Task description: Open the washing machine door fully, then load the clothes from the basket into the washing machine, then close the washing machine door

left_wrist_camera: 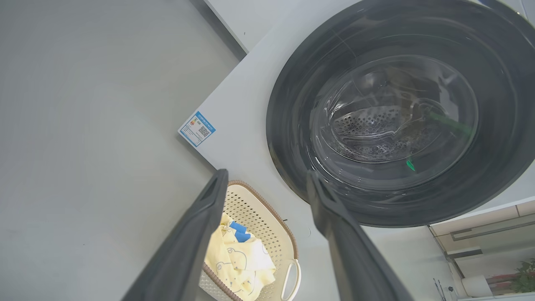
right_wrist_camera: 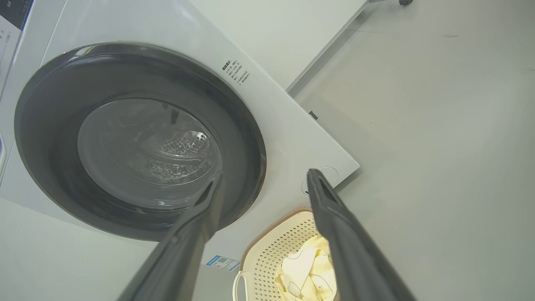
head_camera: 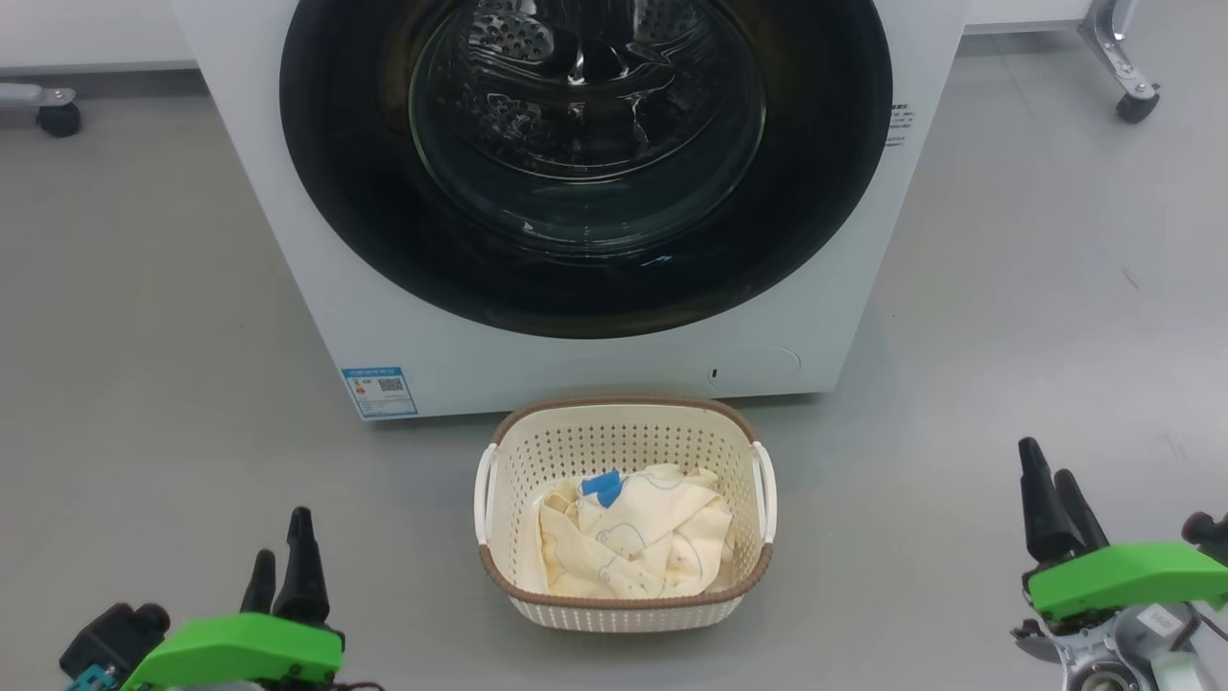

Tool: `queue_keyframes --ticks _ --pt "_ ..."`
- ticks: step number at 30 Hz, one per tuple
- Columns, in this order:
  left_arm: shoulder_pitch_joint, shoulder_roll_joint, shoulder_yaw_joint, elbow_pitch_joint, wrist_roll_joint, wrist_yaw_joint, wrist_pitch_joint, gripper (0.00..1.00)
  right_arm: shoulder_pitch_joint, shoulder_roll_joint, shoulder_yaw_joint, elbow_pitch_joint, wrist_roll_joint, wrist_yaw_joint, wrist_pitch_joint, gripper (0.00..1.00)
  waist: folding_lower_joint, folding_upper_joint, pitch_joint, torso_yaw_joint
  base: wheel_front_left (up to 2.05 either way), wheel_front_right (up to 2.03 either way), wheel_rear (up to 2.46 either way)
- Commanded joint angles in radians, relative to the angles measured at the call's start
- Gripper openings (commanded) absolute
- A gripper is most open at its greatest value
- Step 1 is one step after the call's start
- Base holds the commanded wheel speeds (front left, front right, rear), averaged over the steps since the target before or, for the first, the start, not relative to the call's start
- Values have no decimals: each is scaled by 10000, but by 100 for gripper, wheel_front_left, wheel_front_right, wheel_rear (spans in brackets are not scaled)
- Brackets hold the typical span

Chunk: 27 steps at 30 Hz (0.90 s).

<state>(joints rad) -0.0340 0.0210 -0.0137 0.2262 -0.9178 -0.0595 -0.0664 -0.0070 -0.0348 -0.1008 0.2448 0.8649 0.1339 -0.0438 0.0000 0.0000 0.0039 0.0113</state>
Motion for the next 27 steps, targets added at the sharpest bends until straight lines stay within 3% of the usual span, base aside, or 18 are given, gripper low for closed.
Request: queue_keyframes --ticks 1,27 --pt "-489 160 85 -432 452 43 -150 100 -583 -244 174 -440 -445 -16 -143 100 0 0 1 -3 0 0 0" --pt "-683 246 -609 -142 3926 120 -883 100 -611 -261 497 -782 -4197 -23 -787 100 0 0 80 83 0 0 0"
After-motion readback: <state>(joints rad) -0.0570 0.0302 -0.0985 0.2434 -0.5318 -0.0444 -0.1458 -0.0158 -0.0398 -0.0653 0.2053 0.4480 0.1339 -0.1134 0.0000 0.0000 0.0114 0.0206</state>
